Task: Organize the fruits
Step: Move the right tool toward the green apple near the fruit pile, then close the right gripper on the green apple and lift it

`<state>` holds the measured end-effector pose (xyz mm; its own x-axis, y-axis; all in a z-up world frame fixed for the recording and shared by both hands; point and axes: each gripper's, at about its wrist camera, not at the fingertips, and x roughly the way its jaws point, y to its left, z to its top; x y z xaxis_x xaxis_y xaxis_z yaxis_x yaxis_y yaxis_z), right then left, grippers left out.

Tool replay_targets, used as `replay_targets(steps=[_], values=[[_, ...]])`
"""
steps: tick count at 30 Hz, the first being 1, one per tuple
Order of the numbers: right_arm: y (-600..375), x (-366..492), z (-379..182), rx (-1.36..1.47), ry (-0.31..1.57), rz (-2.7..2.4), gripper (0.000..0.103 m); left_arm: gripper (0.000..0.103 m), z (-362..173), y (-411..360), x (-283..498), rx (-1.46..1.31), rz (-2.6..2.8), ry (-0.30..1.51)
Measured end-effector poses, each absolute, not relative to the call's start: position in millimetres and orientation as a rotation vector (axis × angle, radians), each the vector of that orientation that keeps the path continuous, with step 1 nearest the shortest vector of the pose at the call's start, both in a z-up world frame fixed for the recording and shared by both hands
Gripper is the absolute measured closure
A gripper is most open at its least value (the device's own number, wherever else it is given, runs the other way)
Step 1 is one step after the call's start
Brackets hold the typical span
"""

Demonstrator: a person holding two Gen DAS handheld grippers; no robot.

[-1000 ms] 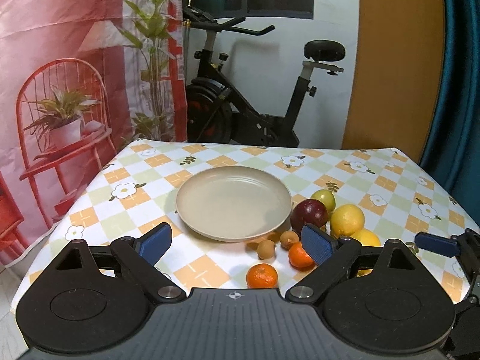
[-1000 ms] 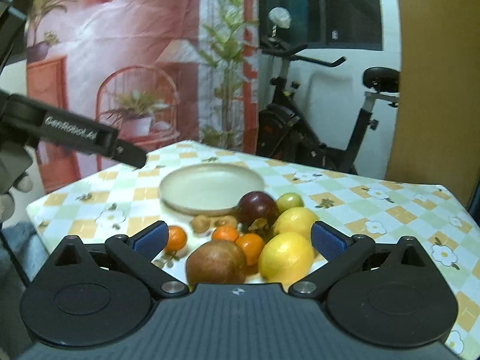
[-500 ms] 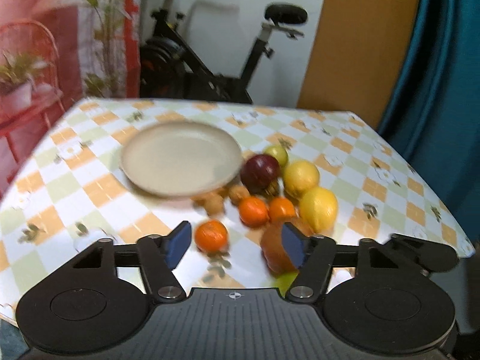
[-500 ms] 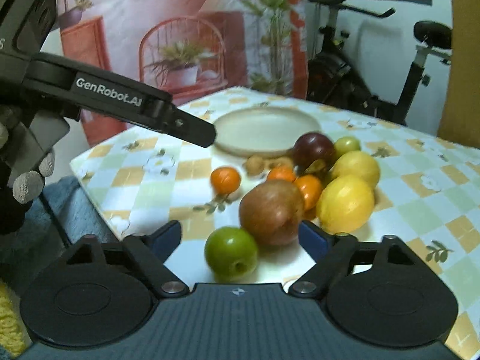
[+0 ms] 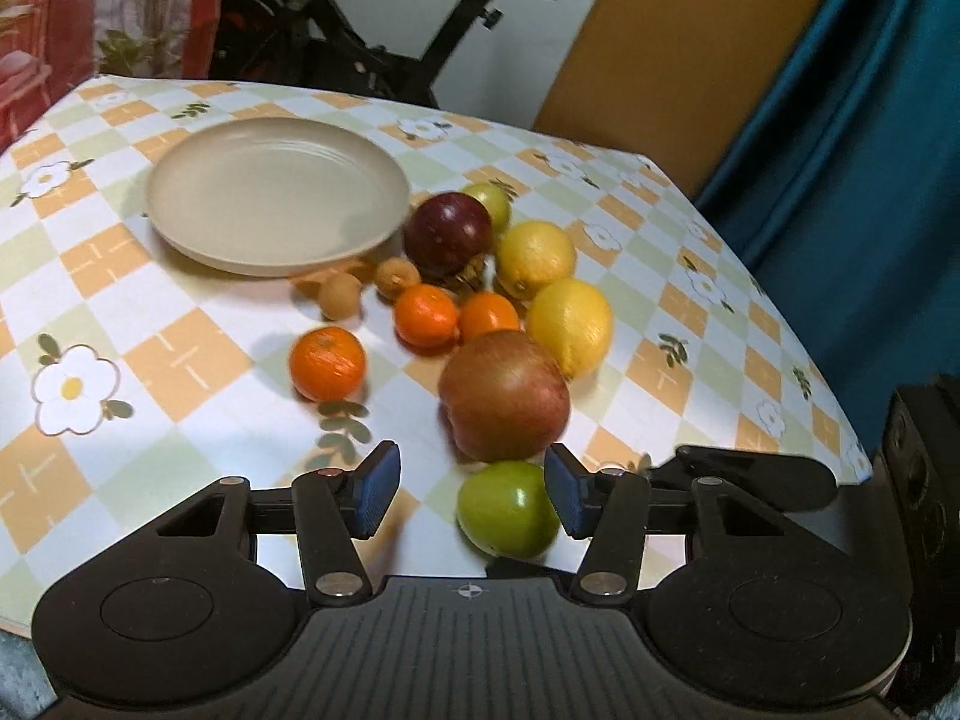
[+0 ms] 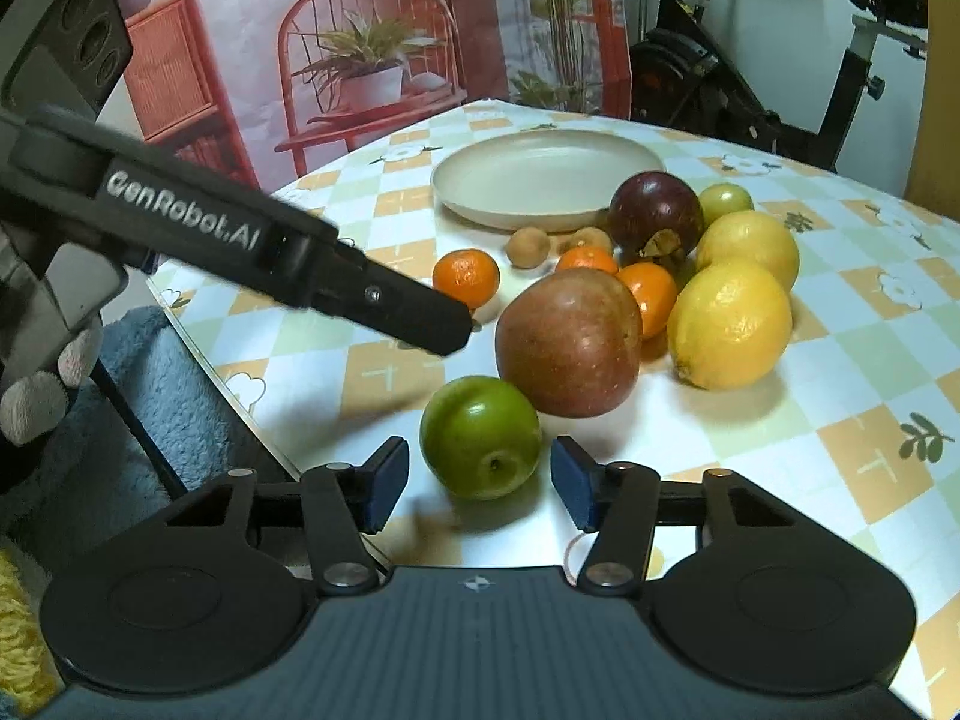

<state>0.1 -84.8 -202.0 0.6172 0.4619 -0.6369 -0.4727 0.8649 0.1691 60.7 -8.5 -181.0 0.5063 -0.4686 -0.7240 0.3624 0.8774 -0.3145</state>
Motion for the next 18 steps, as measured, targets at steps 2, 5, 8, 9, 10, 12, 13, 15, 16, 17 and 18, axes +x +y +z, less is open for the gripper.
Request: replay_targets(steps=[2, 5, 8, 9, 10, 12, 13, 15, 16, 17, 18], values=[[-85.2, 1.0, -203.1, -0.009, 0.735, 0.539, 0.051, 0.048, -182.5, -13.2, 59.5, -0.106, -0.523, 0.917], [-85.2, 1.6, -203.7, -0.008, 0.74, 0.544, 0.053, 0.048, -185.4, -20.5, 59.0, -0.073, -0.549, 0.928], [-85.5, 2.2, -204.7, -0.003, 0.745, 0.545, 0.054, 0.048, -190.2, -24.6, 59.6, -0.055, -0.566, 0.947], [-85.7, 2.6, -205.2, -0.001, 0.747, 0.545, 0.055, 0.048, -191.9, -24.7, 60.4, -0.053, -0.568, 0.953], [-85.4, 2.6, -205.5, 0.003, 0.75, 0.546, 0.055, 0.048, -193.4, -24.7, 60.9, -0.056, -0.57, 0.957], [-85.3, 3.2, -207.0, 0.005, 0.757, 0.548, 0.055, 0.048, -196.3, -24.3, 62.7, -0.066, -0.57, 0.969], [-85.5, 4.5, -207.6, 0.005, 0.758, 0.549, 0.055, 0.048, -197.9, -24.3, 63.7, -0.07, -0.57, 0.975], [-85.2, 4.2, -207.9, 0.005, 0.757, 0.55, 0.055, 0.048, -199.8, -24.9, 65.1, -0.076, -0.573, 0.986], [-85.3, 4.3, -208.1, 0.005, 0.757, 0.55, 0.055, 0.048, -201.2, -25.4, 65.8, -0.077, -0.576, 0.992], [-85.4, 4.1, -208.1, 0.007, 0.757, 0.55, 0.055, 0.048, -202.3, -26.3, 66.2, -0.078, -0.578, 0.997], [-85.3, 4.1, -208.0, 0.008, 0.758, 0.549, 0.055, 0.048, -203.3, -27.4, 66.7, -0.078, -0.581, 1.001]])
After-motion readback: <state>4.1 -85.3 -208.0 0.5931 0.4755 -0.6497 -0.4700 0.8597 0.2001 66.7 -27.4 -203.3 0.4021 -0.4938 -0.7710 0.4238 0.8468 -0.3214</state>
